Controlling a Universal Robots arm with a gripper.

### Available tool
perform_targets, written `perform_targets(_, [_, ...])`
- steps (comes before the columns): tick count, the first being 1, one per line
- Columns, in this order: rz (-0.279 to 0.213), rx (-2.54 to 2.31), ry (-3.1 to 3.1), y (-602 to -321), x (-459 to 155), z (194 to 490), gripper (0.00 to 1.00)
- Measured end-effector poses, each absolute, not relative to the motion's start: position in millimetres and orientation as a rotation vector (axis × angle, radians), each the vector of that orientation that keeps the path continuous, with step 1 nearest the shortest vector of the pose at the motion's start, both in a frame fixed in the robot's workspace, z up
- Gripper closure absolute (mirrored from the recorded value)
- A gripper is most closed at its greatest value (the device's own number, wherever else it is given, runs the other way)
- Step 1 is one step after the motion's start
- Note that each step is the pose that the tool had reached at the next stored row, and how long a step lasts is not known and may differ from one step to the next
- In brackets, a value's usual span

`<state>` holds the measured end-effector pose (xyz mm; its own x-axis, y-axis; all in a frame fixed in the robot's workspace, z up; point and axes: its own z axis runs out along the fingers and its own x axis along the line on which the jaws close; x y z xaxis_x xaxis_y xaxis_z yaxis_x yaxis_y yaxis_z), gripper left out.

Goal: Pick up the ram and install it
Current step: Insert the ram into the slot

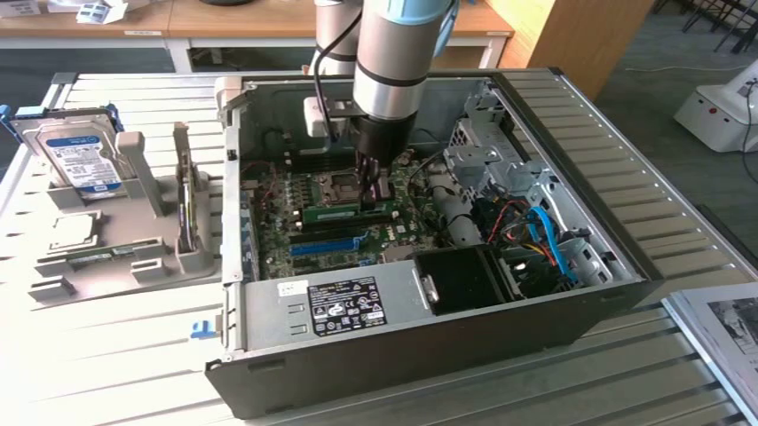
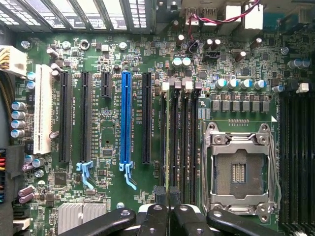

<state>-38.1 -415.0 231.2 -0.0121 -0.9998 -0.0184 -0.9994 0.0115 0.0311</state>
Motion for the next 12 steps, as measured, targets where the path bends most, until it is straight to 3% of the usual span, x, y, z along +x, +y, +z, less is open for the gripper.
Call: perform_targets(12, [-0.054, 2.202, -2.228, -415.0, -38.2, 229.6, 0.88])
